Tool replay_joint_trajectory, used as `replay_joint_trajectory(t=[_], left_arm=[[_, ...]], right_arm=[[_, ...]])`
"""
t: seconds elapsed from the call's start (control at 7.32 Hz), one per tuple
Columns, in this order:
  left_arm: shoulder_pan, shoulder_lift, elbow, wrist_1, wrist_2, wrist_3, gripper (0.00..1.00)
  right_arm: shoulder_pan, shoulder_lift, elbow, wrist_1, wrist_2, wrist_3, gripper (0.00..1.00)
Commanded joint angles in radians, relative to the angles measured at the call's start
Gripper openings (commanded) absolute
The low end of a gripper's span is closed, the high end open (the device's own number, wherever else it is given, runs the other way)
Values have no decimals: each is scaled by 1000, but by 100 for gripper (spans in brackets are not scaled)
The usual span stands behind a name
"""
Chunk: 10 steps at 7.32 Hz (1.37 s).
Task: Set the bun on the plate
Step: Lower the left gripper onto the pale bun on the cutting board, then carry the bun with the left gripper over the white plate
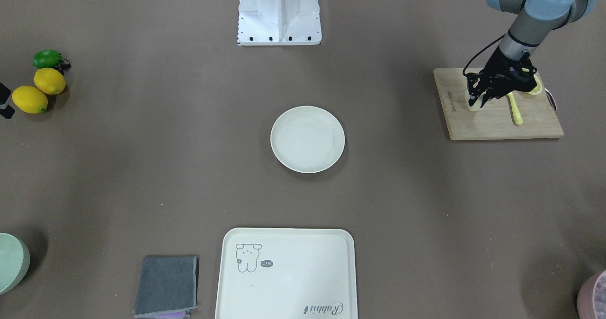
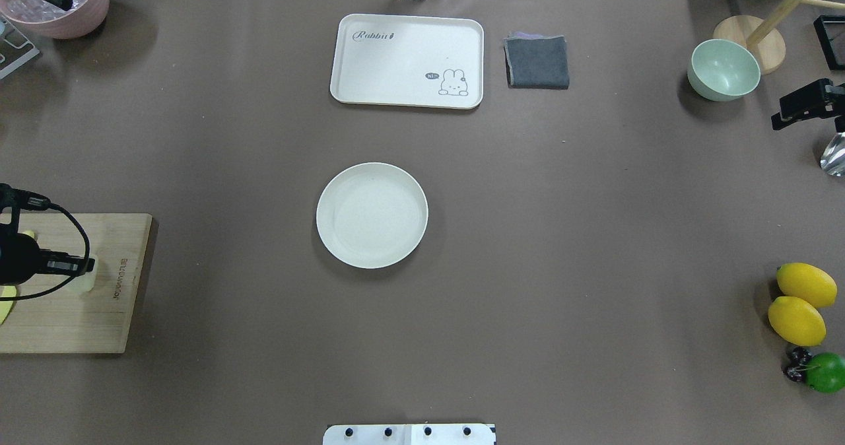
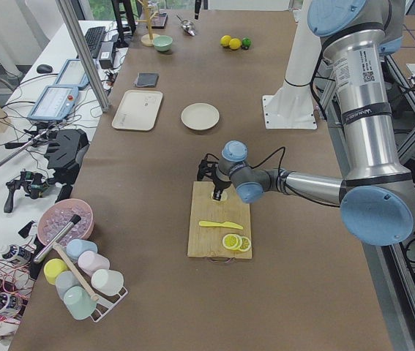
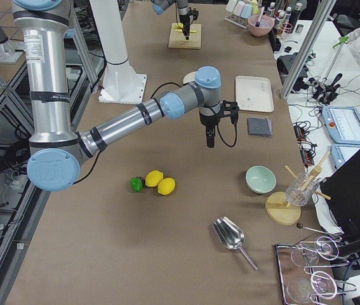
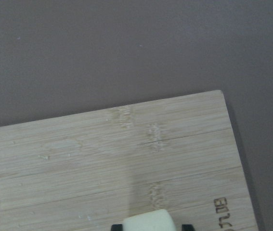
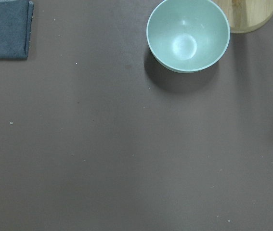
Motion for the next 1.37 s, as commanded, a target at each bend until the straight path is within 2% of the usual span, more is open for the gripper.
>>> replay_joint_trajectory(t=[0.0, 0.14, 0.27, 0.41, 0.68, 0.96, 1.23], left_arm=[[-6, -2, -26, 0, -3, -1, 17], [-13, -6, -69, 7, -17, -2, 17], [-16, -34, -94, 8, -69, -14, 17], [-19, -99, -88, 11, -85, -37, 17], [-8, -329, -39, 90, -85, -216, 17], [77, -580, 47, 178, -62, -350, 17], [180, -757, 159, 215, 62, -410, 17]], right_arm=[[0, -1, 3, 0, 2, 1, 100], [0, -1, 3, 0, 3, 1, 100], [3, -4, 4, 0, 3, 1, 100], [5, -5, 6, 0, 3, 1, 100], [6, -25, 6, 0, 3, 0, 100], [9, -48, 7, 3, 0, -6, 100], [11, -124, -17, 133, 3, -9, 100]])
